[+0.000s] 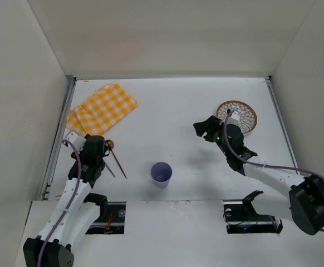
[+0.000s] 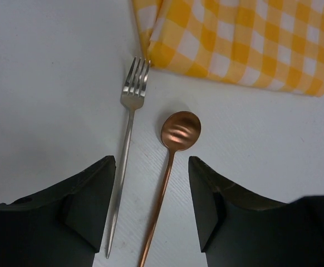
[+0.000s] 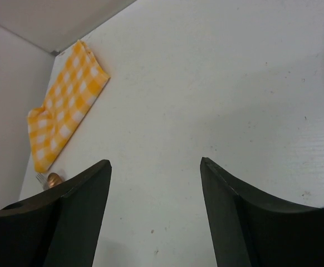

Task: Set the dinner table for one person

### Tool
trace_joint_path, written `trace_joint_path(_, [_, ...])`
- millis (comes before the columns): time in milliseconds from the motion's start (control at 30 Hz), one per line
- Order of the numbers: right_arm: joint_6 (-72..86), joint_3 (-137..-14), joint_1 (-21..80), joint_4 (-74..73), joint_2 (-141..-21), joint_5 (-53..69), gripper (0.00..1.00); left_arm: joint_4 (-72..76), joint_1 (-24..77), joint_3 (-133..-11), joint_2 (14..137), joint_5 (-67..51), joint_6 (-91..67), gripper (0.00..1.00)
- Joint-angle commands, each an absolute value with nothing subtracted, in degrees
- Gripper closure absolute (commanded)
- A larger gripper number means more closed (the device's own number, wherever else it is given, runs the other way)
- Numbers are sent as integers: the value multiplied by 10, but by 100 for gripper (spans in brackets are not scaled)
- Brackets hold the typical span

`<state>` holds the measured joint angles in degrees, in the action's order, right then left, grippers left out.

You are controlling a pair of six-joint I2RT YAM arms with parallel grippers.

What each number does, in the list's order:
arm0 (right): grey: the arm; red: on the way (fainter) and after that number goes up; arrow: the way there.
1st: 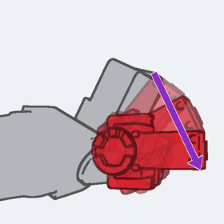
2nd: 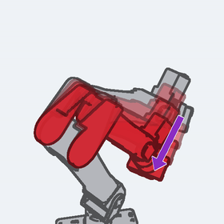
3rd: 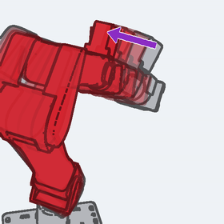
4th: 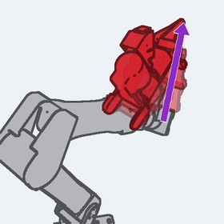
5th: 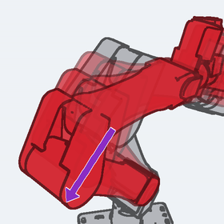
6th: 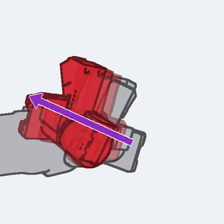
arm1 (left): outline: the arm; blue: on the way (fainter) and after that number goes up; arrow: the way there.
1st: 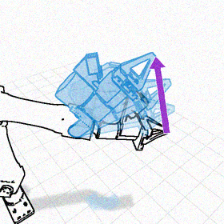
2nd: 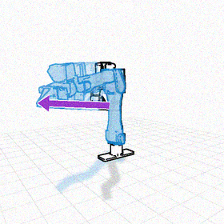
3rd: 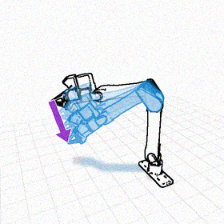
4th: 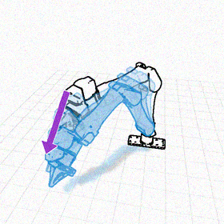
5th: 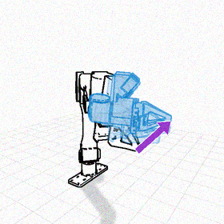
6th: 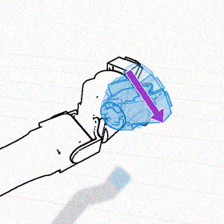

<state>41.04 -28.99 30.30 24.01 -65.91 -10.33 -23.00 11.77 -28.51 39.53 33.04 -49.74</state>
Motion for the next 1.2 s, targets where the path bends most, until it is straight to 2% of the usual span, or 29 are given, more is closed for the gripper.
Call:
trace_joint_path(0, [416, -294, 301, 270, -664, -113, 29, -201, 111, -279, 397, 330, -492, 47])
trace_joint_path(300, [417, -296, 302, 270, -671, -114, 30, -84, 109, -273, 454, 334, -500, 47])
trace_joint_path(333, [417, -298, 302, 270, -676, -111, 36, -63, 106, -272, 460, 334, -497, 48])
trace_joint_path(400, [414, -304, 304, 265, -678, -108, 55, -27, 102, -273, 479, 341, -493, 51])
trace_joint_path(467, [411, -308, 315, 267, -682, -108, 73, 23, 86, -276, 510, 336, -491, 64])
trace_joint_path(533, [408, -318, 321, 264, -700, -108, 80, 62, 77, -282, 541, 309, -487, 83])
trace_joint_path(567, [405, -323, 323, 259, -709, -105, 80, 86, 73, -286, 560, 300, -487, 88])
trace_joint_path(633, [396, -337, 333, 244, -722, -96, 79, 118, 66, -293, 590, 296, -496, 88])
trace_joint_path(700, [378, -345, 344, 238, -726, -100, 72, 129, 62, -314, 631, 304, -497, 85])
trace_joint_path(733, [374, -345, 347, 240, -725, -108, 61, 128, 58, -330, 656, 306, -499, 80])
trace_joint_path(800, [371, -343, 348, 242, -724, -119, 46, 125, 44, -359, 699, 303, -504, 69])
trace_joint_path(867, [372, -343, 347, 239, -729, -120, 38, 124, 25, -384, 737, 306, -509, 61])
trace_joint_path(1000, [372, -347, 349, 238, -734, -119, 37, 128, -18, -423, 802, 309, -513, 54])
trace_joint_path(1167, [373, -349, 354, 238, -734, -116, 36, 122, -68, -457, 860, 298, -511, 54])
